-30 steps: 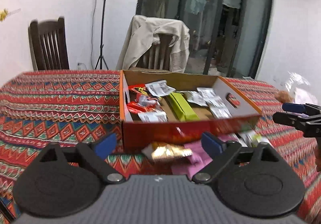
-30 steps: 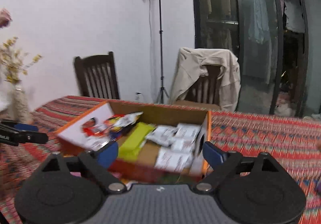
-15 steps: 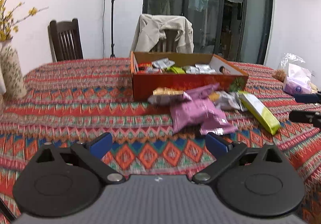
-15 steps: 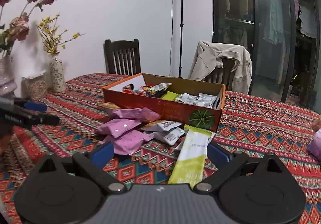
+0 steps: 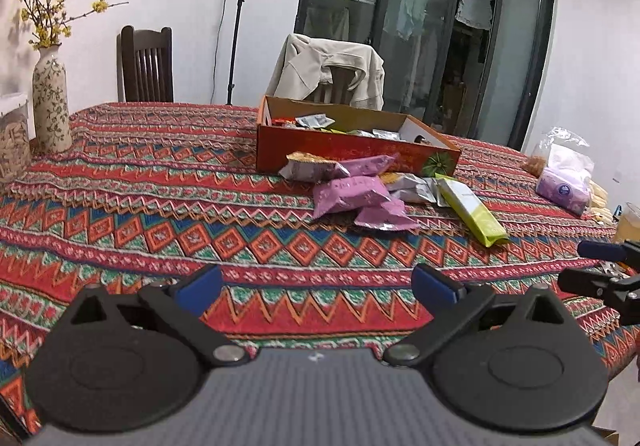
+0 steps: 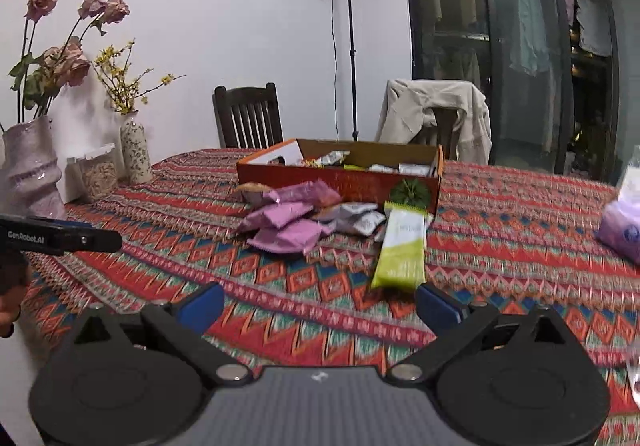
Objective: Organize snacks
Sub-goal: 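Move both tools back from the box to the snack pile, then grasp a pink packet with the left tool while the right tool grasps a green bar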
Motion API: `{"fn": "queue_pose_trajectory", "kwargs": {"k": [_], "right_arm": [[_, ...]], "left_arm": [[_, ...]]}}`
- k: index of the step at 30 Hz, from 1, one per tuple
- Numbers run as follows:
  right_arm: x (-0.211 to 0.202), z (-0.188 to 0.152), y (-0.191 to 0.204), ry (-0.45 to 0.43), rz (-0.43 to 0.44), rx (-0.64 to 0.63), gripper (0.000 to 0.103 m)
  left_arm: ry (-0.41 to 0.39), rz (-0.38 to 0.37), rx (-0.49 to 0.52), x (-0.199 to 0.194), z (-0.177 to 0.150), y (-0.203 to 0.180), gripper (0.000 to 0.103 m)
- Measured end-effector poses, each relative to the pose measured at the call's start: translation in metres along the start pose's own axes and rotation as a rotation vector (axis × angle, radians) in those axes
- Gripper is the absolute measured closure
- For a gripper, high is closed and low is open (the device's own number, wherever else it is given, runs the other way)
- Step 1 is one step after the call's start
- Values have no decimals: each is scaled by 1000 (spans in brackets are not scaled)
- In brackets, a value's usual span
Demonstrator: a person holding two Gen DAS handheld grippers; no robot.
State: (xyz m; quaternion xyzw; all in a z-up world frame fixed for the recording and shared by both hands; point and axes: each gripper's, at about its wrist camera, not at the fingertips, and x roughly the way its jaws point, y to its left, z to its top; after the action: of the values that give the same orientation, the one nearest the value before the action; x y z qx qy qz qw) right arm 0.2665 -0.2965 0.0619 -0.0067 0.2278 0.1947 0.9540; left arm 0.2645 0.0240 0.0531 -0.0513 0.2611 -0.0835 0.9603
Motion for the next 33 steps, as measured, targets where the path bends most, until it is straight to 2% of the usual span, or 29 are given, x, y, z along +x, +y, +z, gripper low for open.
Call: {"fn": "queue_pose_trajectory", "kwargs": {"k": [9,16,24,26,28,30,31,33], "right_arm": [[16,-5,-12,26,-19,44,1],[59,13,-27,35,-13,48,1],[126,39,-54,80,-45,41,3],[141,43,-63,95,-50,57,9],[156,46,-73,121,-50,87,10],[168,47,-81,133,-39,112,11],[174,47,-84,142,-31,123,15],[185,47,-86,160,-22,128,24]], "left_arm": [[36,-19,9,39,13,-10,0],[52,-81,9,109,54,-20,0],[143,-148,-127,206,86,-8,1],[163,-157,-142,217,84,-7,3],[196,-160,-144,226,77,-6,8],[171,-143,-107,224,73,-9,13],[165,-134,-94,222,72,-10,20],[149,-118,-71,219,68,-15,27]]}}
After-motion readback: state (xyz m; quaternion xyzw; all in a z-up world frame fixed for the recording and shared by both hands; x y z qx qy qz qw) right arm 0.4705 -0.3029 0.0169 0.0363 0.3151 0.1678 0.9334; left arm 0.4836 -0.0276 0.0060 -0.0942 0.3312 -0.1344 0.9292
